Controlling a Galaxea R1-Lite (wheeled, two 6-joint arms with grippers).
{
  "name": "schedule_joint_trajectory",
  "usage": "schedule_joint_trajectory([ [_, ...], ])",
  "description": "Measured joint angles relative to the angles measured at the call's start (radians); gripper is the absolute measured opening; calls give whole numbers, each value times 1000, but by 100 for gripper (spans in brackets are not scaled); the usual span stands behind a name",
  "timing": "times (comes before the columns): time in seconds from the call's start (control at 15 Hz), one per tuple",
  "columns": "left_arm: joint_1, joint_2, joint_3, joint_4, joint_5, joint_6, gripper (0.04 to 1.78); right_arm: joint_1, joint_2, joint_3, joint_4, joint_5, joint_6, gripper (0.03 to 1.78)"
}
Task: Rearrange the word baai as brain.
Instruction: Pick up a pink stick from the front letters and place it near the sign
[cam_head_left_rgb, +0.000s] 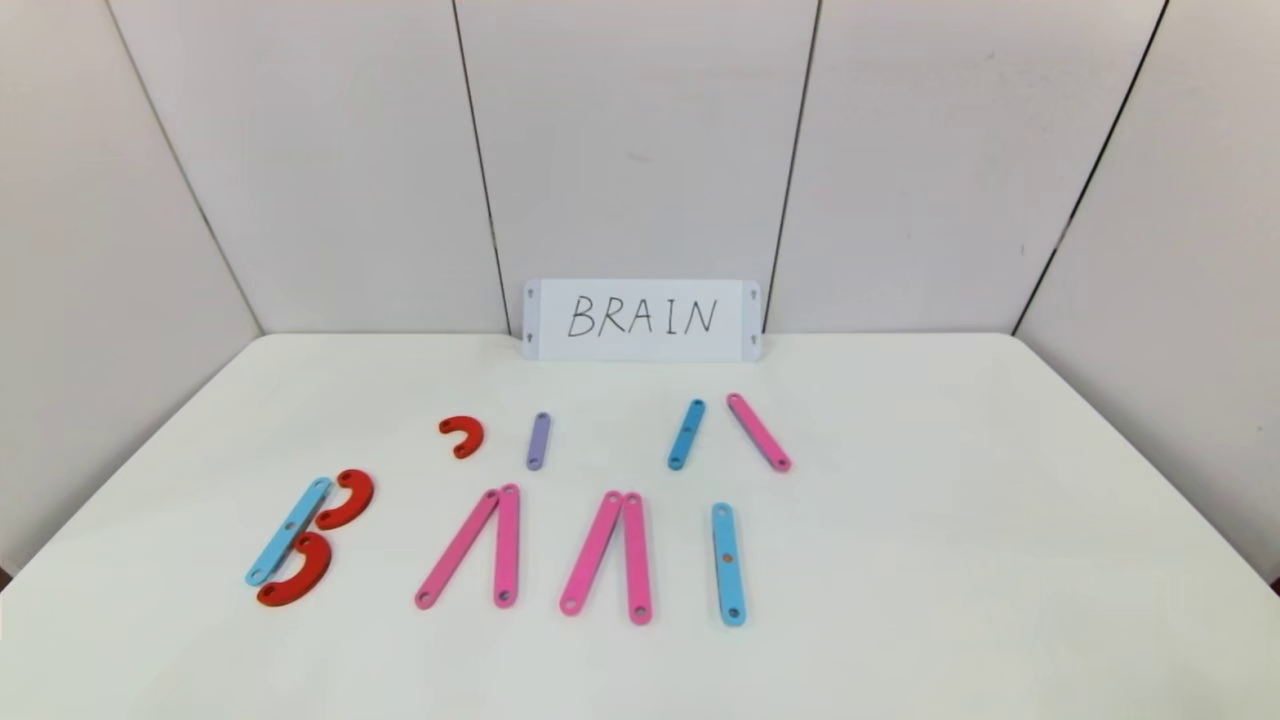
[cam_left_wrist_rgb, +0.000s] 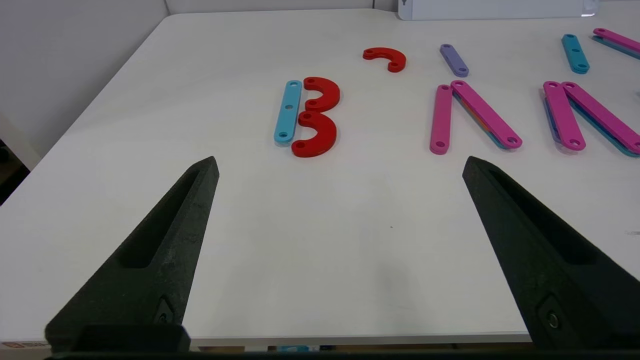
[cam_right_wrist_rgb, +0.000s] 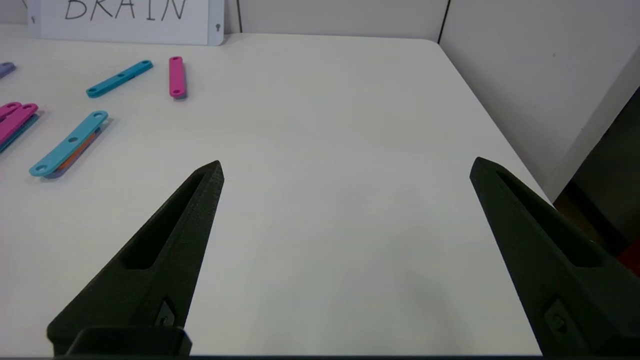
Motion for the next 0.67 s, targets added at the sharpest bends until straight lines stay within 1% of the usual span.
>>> schedule_joint_trajectory([
  [0.13,0,0,-3,-9,6,9,172,0,0,-7,15,-4,-9,172],
  [0.27,-2,0,-48,-3,-7,11,172,-1,0,-47,54,-9,-18,172],
  [0.4,-4,4,-126,31,-46,11,172,0,6,-148,136,-3,-19,172],
  [0.53,-4,31,-216,69,-80,10,172,0,42,-256,207,11,-19,172],
  [0.67,-5,92,-295,72,-85,10,172,-1,116,-356,226,17,-18,172],
])
